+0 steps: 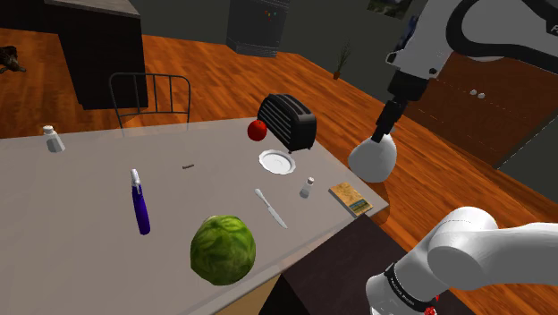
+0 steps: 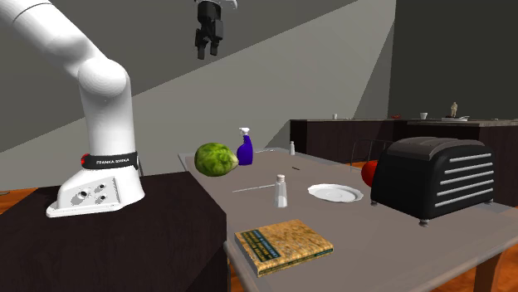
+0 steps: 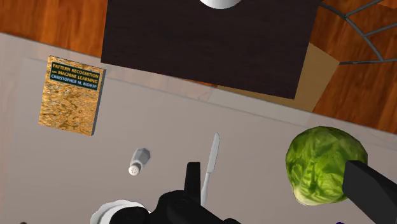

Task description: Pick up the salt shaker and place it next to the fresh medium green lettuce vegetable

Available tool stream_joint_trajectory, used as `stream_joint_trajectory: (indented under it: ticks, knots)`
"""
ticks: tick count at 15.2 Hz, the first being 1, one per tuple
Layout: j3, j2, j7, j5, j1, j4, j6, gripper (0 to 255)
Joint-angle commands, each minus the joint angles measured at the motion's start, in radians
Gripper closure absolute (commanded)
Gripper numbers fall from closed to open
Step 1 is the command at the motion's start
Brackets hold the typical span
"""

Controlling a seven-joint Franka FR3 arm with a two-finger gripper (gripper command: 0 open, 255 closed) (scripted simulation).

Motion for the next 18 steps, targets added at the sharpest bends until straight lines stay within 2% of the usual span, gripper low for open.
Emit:
stream_joint_trajectory:
  ticks: [1,10,18]
  knots:
    - [0.0,0.0,0.0,0.0,0.0,0.0,0.0,0]
    - [0.001,0.205,0.014,-0.047,-0.034,-0.107,0.273,0]
    - [-0.007,0.458,0.043,-0.097,-0.069,-0.116,0.501,0]
